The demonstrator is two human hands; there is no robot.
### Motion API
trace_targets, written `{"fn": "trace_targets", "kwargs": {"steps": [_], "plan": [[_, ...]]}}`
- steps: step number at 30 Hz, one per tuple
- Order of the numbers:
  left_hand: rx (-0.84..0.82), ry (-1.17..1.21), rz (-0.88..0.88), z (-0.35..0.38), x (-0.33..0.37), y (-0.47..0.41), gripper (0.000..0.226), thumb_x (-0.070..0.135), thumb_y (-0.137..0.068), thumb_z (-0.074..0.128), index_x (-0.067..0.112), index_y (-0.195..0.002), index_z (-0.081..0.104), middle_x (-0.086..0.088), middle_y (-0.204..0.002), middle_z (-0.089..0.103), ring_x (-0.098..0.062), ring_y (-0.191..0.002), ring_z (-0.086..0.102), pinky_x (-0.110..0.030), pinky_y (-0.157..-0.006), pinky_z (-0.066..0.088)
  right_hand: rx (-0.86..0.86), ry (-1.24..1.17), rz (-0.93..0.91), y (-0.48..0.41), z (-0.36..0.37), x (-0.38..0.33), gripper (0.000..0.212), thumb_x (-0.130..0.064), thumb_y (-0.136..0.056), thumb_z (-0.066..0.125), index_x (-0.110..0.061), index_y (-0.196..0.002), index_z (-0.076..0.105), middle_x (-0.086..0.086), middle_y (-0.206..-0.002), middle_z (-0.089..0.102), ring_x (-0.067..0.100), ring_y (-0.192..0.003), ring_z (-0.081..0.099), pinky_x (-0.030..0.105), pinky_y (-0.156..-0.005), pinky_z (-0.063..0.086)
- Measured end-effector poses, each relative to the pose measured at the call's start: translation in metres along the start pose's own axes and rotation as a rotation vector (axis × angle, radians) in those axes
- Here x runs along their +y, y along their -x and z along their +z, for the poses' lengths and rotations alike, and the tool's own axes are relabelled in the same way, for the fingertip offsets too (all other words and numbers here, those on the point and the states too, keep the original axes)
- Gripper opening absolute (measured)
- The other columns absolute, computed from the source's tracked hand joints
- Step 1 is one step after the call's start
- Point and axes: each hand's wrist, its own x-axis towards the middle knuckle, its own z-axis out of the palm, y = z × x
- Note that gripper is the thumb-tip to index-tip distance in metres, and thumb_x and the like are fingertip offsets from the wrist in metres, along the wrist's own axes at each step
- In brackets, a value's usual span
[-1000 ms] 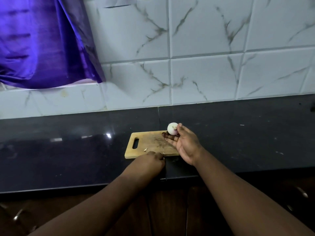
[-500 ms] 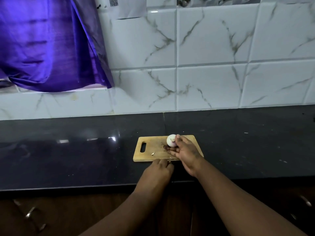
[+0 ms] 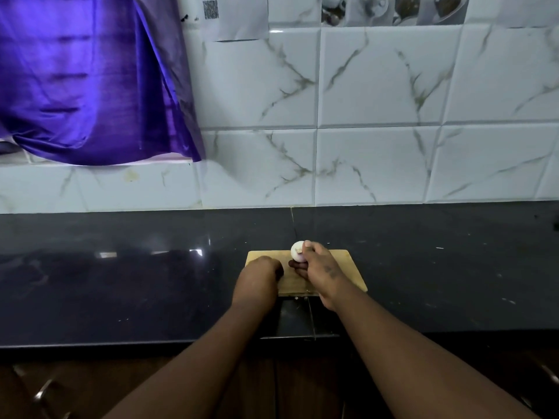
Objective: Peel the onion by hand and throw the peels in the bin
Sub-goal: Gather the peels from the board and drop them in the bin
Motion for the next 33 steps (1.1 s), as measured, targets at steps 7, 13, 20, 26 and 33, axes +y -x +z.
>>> {"fn": "trace_targets", "kwargs": {"steps": [7,13,20,26,33], "plan": [[-0.092,-0.063,0.269,0.01,0.004,0.022,0.023,0.003,-0.098,0.06,0.014,-0.116,0.07,-0.002,-0.121,0.061,-0.02,-0.107,0.059,-0.031,-0.089,0.053,-0.019,-0.146,0.005,-0.001,-0.002,0.001,0.026,-0.038,-0.11,0.039,-0.023,-0.127,0.051,0.007,-0.107,0.07,0.025,-0.113,0.07,0.041,-0.106,0.052],[-0.065,0.015,0.291,0.01,0.023,0.023,0.033,0.003,-0.096,0.062,0.017,-0.123,0.074,-0.004,-0.124,0.069,-0.022,-0.105,0.065,-0.037,-0.092,0.056,0.0,-0.214,0.03,0.001,-0.004,-0.001,0.034,-0.039,-0.11,0.04,-0.018,-0.134,0.052,0.021,-0.118,0.071,0.024,-0.103,0.073,0.031,-0.085,0.057],[-0.126,-0.089,0.396,0.014,0.041,0.014,0.037,0.009,-0.101,0.06,0.014,-0.137,0.065,-0.009,-0.137,0.066,-0.025,-0.122,0.063,-0.035,-0.101,0.05,0.042,-0.202,0.056,0.0,-0.006,-0.004,0.032,-0.04,-0.11,0.039,-0.017,-0.126,0.054,0.025,-0.115,0.073,0.029,-0.104,0.074,0.038,-0.092,0.057],[-0.111,-0.156,0.478,0.013,0.039,0.015,0.035,0.008,-0.1,0.059,0.011,-0.135,0.066,-0.011,-0.134,0.068,-0.028,-0.12,0.063,-0.038,-0.095,0.053,0.046,-0.239,0.1,0.013,-0.006,-0.01,0.033,-0.041,-0.109,0.04,-0.017,-0.125,0.056,0.024,-0.107,0.076,0.032,-0.106,0.074,0.046,-0.098,0.057],[0.277,0.692,-0.241,-0.007,0.017,0.072,0.021,0.006,-0.091,0.075,0.024,-0.099,0.083,0.011,-0.09,0.079,0.002,-0.078,0.071,-0.013,-0.069,0.055,0.05,-0.816,0.147,0.057,0.041,-0.002,0.043,-0.033,-0.11,0.04,0.001,-0.134,0.05,0.031,-0.107,0.07,0.037,-0.102,0.069,0.046,-0.086,0.056]]}}
